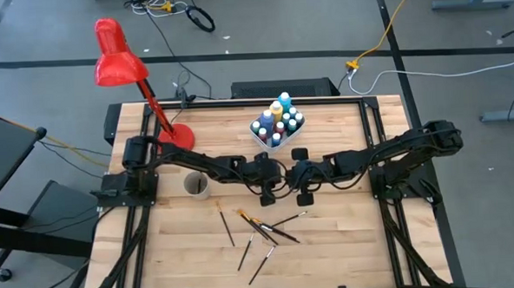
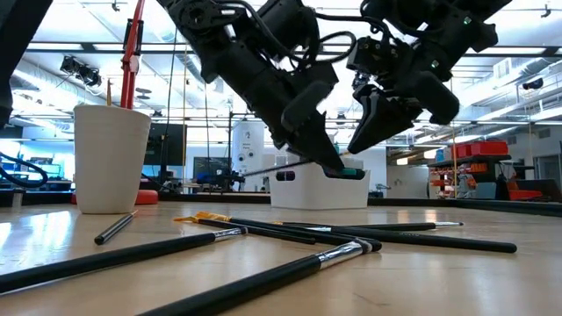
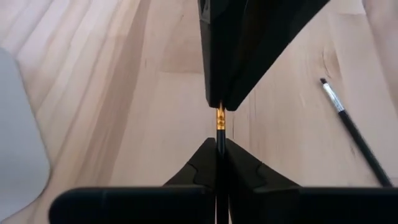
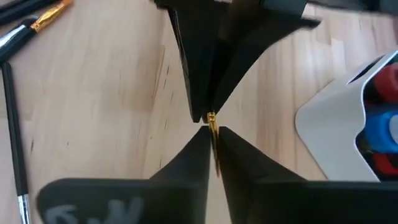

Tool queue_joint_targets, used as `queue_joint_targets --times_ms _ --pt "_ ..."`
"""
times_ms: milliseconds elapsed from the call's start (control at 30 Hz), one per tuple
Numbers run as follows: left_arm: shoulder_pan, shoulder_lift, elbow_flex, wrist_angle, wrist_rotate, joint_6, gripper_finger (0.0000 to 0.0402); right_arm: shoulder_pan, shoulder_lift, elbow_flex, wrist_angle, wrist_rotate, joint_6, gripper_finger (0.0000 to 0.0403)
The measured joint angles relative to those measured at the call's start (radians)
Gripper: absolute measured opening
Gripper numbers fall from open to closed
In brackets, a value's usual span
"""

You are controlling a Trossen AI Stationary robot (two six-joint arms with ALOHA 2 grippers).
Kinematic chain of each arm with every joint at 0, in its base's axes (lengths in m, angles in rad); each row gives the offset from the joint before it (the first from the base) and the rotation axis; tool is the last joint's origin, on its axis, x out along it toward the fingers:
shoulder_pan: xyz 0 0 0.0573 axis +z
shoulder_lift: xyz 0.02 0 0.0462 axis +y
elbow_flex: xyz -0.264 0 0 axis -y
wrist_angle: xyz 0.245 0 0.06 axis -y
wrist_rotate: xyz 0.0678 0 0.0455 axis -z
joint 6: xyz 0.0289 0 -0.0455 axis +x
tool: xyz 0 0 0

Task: Pick & Place Paint Supplies
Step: Put the gold paint brush into the white cup

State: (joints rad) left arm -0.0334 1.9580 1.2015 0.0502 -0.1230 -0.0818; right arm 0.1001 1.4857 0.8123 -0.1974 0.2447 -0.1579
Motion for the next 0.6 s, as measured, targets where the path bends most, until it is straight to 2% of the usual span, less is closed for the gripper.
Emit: queue_joint_targets --times_ms 100,200,400,500,600 --pt "-0.003 -0.046 0.001 -0.082 -0.037 -0.001 0.0014 0.005 0.001 -0.001 0.012 -0.016 0.021 0.0059" --pt "-0.011 -0.108 0.001 -0.198 -0.091 -0.008 0.0014 0.024 0.001 -0.001 0.060 0.015 0.028 0.0087" --pt "-0.044 -0.263 0.001 -0.393 -0.235 -0.019 0.0015 0.059 0.001 -0.001 0.154 0.195 0.028 0.0134" --pt "-0.079 -0.359 0.000 -0.506 -0.281 -0.042 0.0014 0.064 0.001 -0.001 0.169 0.209 0.044 0.0151" --pt "-0.129 -0.467 0.001 -0.567 -0.380 -0.066 0.0017 0.064 0.001 -0.001 0.171 0.205 0.067 0.0162"
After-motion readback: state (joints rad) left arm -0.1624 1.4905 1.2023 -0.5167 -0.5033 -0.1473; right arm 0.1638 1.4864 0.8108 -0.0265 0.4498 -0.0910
